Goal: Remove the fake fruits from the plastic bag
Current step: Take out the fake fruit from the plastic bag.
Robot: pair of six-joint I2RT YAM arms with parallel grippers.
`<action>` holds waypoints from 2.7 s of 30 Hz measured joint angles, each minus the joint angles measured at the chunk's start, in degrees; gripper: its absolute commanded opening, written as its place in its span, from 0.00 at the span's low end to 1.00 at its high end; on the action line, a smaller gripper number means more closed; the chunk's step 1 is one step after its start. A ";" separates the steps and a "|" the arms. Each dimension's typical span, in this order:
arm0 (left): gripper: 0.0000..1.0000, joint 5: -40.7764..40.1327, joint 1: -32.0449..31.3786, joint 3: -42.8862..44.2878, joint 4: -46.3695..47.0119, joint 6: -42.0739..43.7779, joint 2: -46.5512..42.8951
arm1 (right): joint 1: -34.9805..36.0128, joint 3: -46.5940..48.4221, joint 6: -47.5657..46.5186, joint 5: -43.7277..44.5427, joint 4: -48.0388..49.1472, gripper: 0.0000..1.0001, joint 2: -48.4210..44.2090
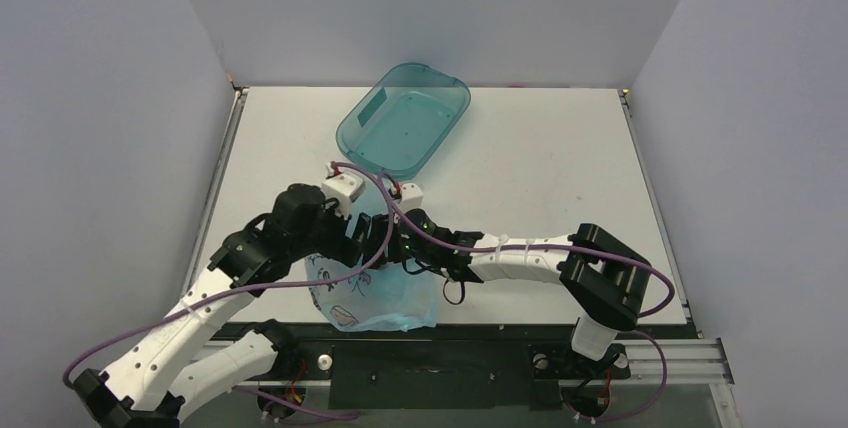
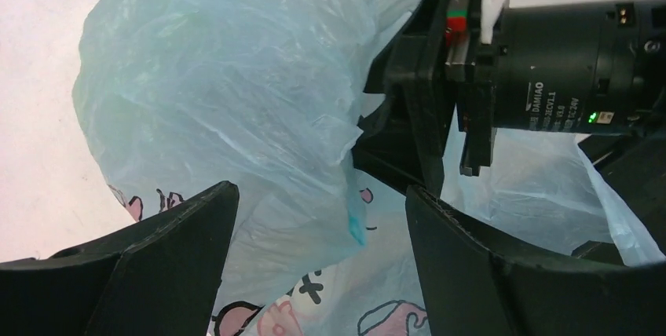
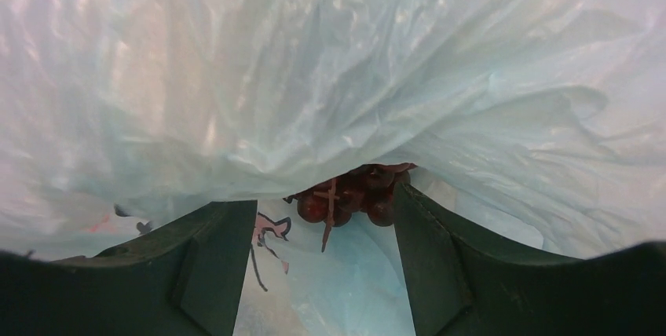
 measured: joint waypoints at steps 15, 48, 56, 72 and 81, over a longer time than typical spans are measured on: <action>0.00 -26.08 -5.03 -1.88 4.63 2.58 5.70 | -0.68 0.09 0.15 0.74 0.35 0.59 1.07; 0.00 -33.31 -5.51 -16.33 21.00 0.50 -11.67 | 2.71 11.43 -5.18 13.14 -2.01 0.53 14.34; 0.00 -32.94 -6.67 -16.33 21.00 1.38 -10.25 | 1.55 13.57 -3.06 12.92 -1.81 0.18 16.15; 0.00 -41.00 -7.93 -16.33 19.56 -0.17 -10.10 | 0.46 12.39 -3.74 1.81 -1.38 0.00 7.96; 0.00 -45.68 -12.94 -16.33 18.62 -1.07 -12.94 | 0.61 11.85 -3.61 0.48 -1.11 0.00 -1.05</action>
